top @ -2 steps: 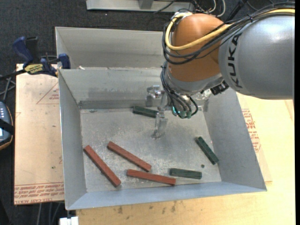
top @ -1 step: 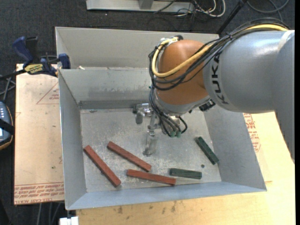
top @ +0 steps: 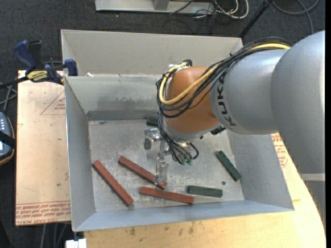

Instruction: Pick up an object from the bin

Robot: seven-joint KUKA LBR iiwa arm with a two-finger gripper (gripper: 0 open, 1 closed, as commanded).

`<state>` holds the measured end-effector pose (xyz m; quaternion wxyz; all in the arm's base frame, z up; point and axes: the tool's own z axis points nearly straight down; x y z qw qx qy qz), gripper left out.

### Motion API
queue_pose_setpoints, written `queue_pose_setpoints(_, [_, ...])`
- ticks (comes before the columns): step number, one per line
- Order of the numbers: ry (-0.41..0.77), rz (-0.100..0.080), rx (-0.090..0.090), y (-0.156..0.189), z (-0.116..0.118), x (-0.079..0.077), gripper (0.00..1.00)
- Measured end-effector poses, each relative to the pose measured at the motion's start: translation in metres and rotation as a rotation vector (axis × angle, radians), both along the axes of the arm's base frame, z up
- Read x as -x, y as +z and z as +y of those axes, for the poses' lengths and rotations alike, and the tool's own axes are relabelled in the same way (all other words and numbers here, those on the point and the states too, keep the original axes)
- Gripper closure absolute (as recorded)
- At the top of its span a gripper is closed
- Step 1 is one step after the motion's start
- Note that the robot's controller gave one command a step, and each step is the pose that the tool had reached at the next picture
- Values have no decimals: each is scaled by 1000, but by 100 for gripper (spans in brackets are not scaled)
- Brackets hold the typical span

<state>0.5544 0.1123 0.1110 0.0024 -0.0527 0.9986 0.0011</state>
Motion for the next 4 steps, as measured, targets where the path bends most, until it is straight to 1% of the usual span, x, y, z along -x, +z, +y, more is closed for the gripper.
queue_pose_setpoints(1, [-145,0,-1,-37,0,37,100])
queue_pose_setpoints(2, [-145,0,-1,-37,0,37,100])
queue_pose_setpoints(3, [-120,6,2,54,-5,5,0])
queue_pose_setpoints(4, [-109,-7,-1,102,-7,-14,0])
